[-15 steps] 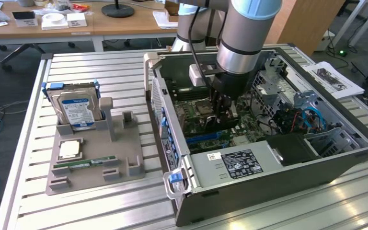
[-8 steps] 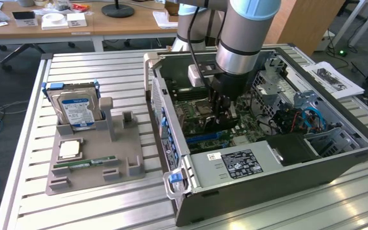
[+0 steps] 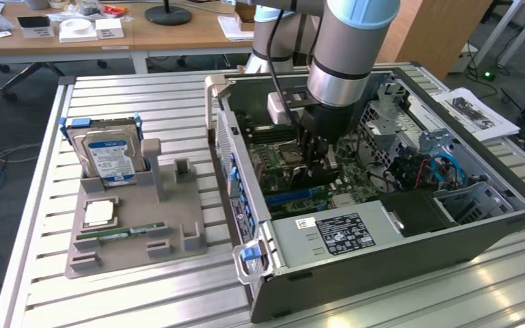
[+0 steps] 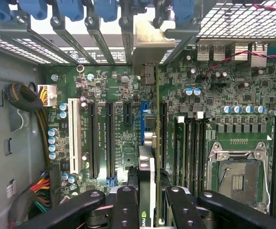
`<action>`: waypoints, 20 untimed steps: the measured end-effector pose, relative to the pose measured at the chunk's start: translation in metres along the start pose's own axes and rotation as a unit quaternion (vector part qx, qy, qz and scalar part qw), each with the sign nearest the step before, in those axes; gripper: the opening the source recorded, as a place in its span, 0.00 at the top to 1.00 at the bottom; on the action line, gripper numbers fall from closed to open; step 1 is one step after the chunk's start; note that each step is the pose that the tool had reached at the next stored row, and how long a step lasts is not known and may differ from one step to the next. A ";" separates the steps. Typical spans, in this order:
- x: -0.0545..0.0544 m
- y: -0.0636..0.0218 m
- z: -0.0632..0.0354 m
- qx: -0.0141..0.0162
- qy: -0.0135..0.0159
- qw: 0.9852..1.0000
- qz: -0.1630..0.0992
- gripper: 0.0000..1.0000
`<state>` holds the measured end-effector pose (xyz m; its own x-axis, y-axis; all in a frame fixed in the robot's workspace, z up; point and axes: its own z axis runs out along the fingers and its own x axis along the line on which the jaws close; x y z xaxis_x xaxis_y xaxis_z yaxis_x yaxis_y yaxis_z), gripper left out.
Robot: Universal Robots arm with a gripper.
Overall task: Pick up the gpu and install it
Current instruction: 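Insert the gpu into the slot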
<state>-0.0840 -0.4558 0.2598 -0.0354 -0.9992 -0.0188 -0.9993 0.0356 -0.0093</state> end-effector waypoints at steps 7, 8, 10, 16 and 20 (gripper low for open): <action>0.002 0.0019 0.0000 0.000 0.000 1.000 0.000 0.73; 0.002 0.0020 -0.0001 0.000 0.000 1.000 0.000 0.73; 0.002 0.0028 -0.0001 0.000 0.000 1.000 0.000 0.73; 0.003 0.0053 -0.0001 0.000 0.000 1.000 0.000 0.73; 0.004 0.0061 -0.0001 0.000 0.000 1.000 0.000 0.73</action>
<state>-0.0902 -0.4595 0.2598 -0.0355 -0.9992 -0.0188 -0.9993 0.0357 -0.0093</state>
